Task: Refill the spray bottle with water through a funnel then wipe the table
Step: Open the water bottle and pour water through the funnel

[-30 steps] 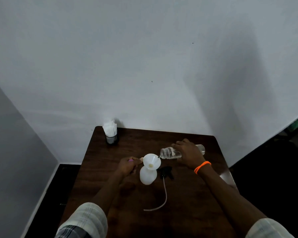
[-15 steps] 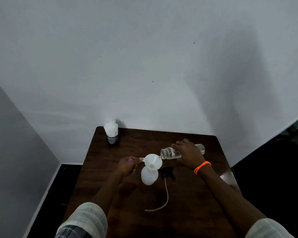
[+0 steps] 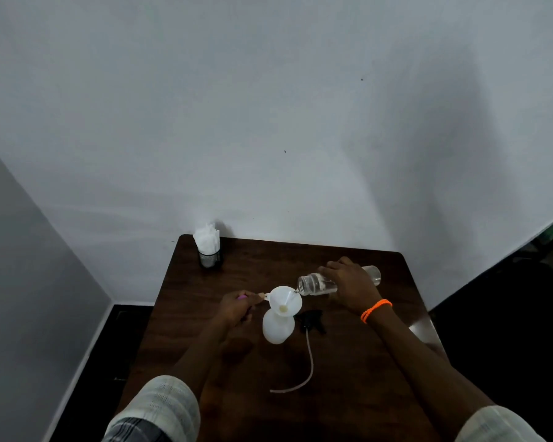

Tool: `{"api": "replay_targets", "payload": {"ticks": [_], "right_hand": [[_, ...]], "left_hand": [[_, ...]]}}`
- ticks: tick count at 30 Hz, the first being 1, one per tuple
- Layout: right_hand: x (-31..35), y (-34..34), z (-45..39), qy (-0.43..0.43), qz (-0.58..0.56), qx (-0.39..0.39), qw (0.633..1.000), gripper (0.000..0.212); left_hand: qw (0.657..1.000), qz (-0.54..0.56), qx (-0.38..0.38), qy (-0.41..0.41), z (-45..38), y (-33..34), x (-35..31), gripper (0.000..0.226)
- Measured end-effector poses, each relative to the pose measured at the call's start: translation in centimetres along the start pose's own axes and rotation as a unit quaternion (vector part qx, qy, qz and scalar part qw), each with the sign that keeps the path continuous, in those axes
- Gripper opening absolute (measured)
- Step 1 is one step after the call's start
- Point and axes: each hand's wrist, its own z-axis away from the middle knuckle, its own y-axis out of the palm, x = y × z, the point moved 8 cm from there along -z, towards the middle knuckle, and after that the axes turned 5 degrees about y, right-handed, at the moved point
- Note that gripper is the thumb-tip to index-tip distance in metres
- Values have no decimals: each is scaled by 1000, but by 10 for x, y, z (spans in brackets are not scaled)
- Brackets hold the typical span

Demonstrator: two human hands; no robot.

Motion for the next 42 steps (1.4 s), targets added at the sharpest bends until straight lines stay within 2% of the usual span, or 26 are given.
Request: {"api": "replay_targets", "payload": {"ticks": [18,31,38,42], "right_hand": [[-1,-2,-3,0,7,6,1000,66],[0,-3,-2,-1,7,-8,1000,59],[0,-7,-1,-1,10,-7,1000,62],[-1,-8,-1,2,12,-9,1000,62]], "left_hand": [[1000,0,-1,-19,-8,-2,10,20],[1000,13,3,-15,-4,-4,11,17],[1000,-9,7,-4,-3,-7,12,30],[1000,-5,5,-3,-1,-7,11,30]]}}
